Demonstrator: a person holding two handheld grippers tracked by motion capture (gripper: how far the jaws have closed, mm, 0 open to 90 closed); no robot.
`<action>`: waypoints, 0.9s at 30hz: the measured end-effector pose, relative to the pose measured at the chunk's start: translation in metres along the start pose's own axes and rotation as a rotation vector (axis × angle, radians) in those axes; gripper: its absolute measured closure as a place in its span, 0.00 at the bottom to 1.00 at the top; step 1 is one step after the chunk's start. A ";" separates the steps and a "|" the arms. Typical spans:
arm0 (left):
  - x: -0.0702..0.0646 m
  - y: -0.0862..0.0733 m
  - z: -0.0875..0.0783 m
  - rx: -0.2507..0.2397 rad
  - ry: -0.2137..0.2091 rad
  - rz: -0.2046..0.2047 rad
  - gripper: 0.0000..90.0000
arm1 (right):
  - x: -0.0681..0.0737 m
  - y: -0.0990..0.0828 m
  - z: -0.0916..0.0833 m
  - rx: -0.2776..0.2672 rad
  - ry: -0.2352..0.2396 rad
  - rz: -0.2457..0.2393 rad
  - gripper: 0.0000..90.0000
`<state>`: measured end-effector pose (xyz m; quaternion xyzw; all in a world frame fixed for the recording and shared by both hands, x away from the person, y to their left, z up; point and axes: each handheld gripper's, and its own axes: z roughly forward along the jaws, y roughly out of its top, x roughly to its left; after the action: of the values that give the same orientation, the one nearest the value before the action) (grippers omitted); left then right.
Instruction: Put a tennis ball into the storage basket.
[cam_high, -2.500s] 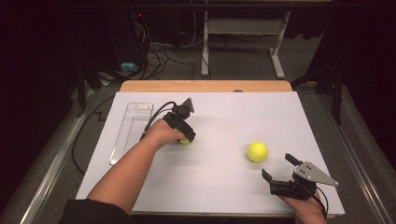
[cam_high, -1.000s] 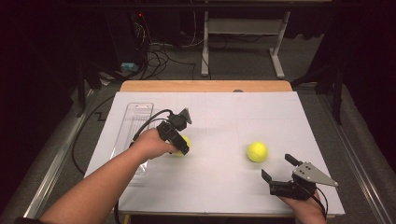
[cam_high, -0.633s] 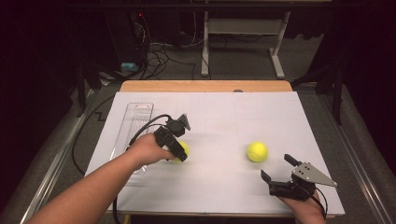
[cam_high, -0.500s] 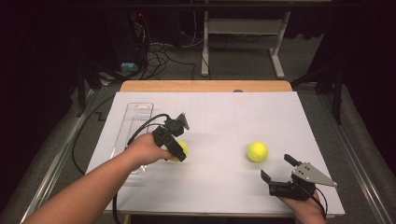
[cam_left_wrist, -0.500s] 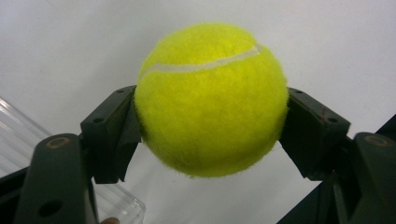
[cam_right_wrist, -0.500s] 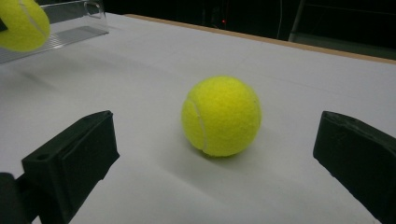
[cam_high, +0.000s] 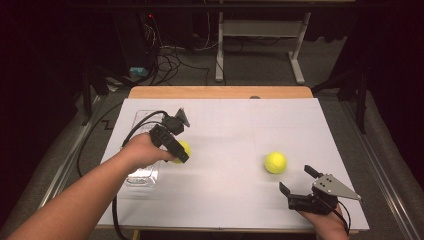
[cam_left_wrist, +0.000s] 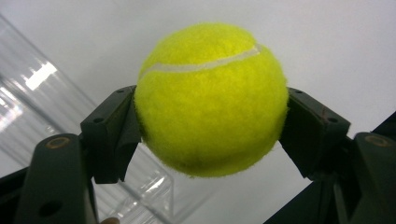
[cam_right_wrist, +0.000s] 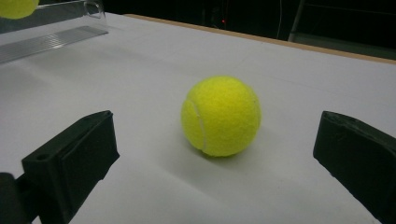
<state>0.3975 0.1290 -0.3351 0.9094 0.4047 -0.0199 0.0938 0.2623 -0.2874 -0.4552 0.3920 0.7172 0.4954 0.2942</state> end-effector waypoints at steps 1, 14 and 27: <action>0.003 -0.001 -0.002 -0.002 0.003 -0.006 0.30 | 0.000 0.000 0.000 0.000 0.000 0.000 0.00; 0.043 -0.014 -0.022 -0.026 0.031 -0.106 0.30 | 0.000 0.000 0.000 0.001 0.000 0.001 0.00; 0.081 -0.031 -0.033 -0.027 0.067 -0.211 0.30 | 0.000 0.000 0.000 0.002 -0.001 -0.001 0.00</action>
<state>0.4280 0.2151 -0.3168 0.8606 0.5012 0.0060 0.0899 0.2625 -0.2877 -0.4557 0.3921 0.7178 0.4942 0.2946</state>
